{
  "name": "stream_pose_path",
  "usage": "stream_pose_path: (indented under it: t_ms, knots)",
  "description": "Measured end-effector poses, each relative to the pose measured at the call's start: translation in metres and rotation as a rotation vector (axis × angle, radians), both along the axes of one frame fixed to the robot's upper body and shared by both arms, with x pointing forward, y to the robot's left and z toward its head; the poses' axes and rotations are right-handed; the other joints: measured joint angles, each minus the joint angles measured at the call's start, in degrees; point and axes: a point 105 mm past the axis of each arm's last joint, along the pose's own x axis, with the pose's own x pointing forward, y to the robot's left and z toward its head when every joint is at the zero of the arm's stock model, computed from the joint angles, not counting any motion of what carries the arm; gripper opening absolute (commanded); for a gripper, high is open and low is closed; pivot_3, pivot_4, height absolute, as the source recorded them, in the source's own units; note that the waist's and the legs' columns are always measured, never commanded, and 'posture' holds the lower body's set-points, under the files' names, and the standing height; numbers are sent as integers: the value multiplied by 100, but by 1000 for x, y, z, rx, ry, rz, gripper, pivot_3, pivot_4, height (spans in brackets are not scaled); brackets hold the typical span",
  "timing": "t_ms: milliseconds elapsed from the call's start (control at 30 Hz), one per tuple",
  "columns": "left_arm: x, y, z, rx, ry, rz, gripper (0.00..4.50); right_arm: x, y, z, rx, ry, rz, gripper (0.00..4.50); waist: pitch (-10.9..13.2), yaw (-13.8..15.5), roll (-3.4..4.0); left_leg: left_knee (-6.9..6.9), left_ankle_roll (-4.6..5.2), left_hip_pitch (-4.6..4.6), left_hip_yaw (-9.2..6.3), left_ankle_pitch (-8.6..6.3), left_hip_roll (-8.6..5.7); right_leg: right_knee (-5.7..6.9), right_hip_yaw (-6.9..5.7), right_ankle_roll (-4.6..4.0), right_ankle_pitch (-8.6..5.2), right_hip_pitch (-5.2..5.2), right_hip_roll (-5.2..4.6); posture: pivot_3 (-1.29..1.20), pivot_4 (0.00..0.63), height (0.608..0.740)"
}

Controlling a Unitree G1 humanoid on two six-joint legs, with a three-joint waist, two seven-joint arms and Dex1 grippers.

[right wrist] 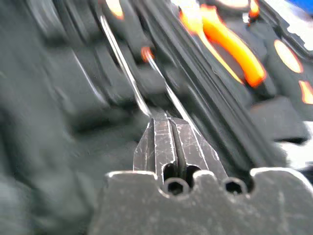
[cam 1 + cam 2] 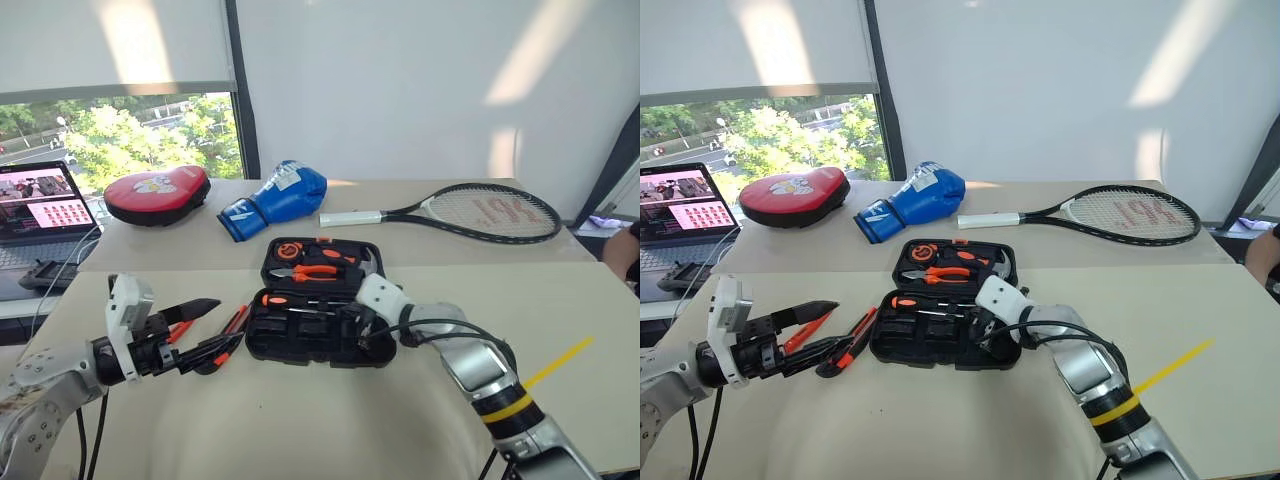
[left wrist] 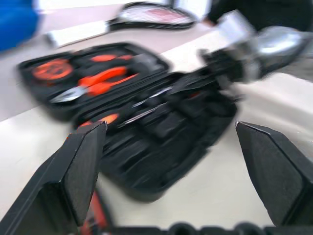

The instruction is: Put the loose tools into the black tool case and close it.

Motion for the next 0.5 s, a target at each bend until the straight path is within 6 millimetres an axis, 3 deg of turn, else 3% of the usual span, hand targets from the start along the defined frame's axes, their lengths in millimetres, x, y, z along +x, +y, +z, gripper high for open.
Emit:
stream_pose_path:
  t_ms: [67, 167, 300, 433, 500]
  knots:
    - [7, 10, -4, 43, 3, 85, 4495, -11, -1, 29, 116, -33, 61, 591, 2, 6, 4, 0, 0, -23, -4, 1, -3, 3, 5, 0, 1, -20, -8, 0, 150, 740]
    - [18, 35, -13, 96, 84, 195, 4495, -36, -13, 58, 113, -83, 174, 1391, 3, 42, 4, 0, 3, -35, -15, -1, -5, -4, -21, 0, 0, -23, -8, 0, 150, 740]
    - [31, 60, -15, 130, 144, 257, 4495, -69, -28, 55, 55, 0, 266, 2751, 4, 120, 5, 0, 12, -47, -15, -7, -10, -14, -59, 1, -1, -26, -25, 0, 150, 740]
    - [46, 67, -26, 201, 209, 257, 4495, -93, -47, 58, 24, 63, 268, 4201, 7, 165, 5, 2, 17, -51, -15, -8, -17, -15, -71, 2, -1, -22, -39, 0, 150, 740]
    - [53, 66, -39, 251, 266, 241, 4495, -100, -56, 66, 25, 51, 243, 4465, 9, 188, 1, 2, 17, -51, -15, -9, -17, -16, -73, 3, -1, -21, -41, 0, 150, 740]
